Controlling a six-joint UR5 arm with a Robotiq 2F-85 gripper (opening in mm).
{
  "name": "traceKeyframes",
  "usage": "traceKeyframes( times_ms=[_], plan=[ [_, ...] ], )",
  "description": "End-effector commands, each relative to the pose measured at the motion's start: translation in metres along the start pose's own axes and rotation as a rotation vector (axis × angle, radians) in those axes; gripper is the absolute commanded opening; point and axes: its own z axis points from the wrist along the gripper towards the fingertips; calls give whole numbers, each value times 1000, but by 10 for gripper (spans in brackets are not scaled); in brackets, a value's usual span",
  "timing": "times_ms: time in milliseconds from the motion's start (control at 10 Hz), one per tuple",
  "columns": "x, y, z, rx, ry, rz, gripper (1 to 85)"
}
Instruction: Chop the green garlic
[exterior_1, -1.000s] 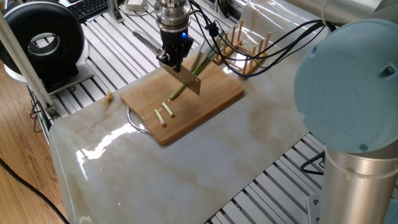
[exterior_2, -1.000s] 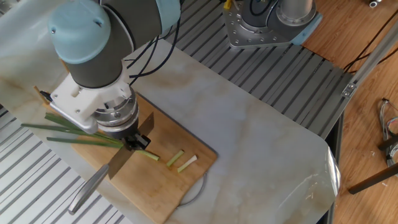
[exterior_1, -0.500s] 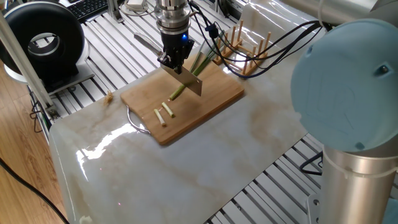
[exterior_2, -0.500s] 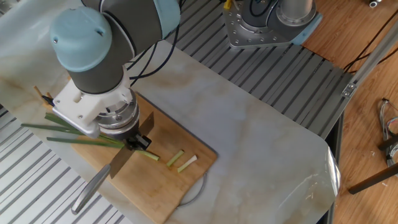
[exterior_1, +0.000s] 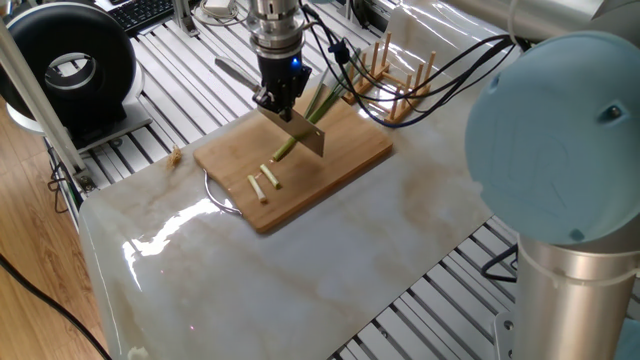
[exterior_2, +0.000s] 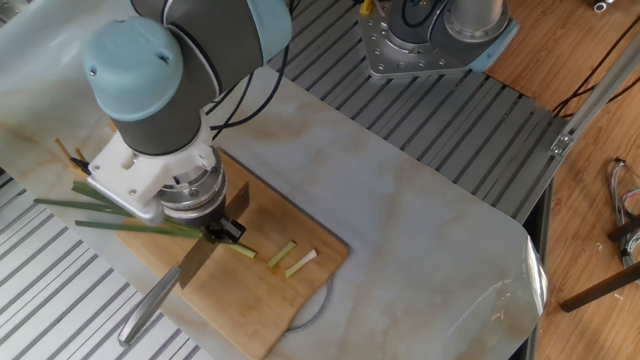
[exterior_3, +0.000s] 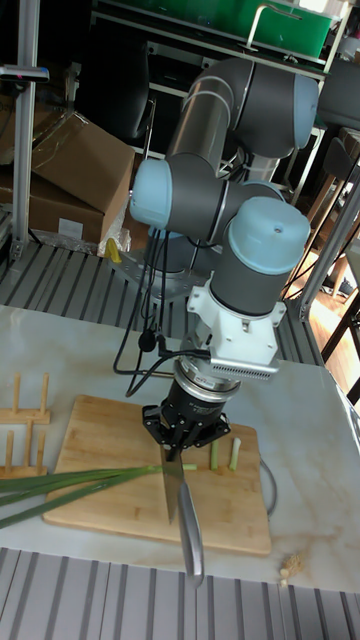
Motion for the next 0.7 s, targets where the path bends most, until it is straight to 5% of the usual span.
traceKeyframes(
  times_ms=[0, 600],
  plan=[
    [-2, 8, -1, -18, -2, 10, 13],
    [-4, 20, 2, -24, -4, 25, 13]
  ],
)
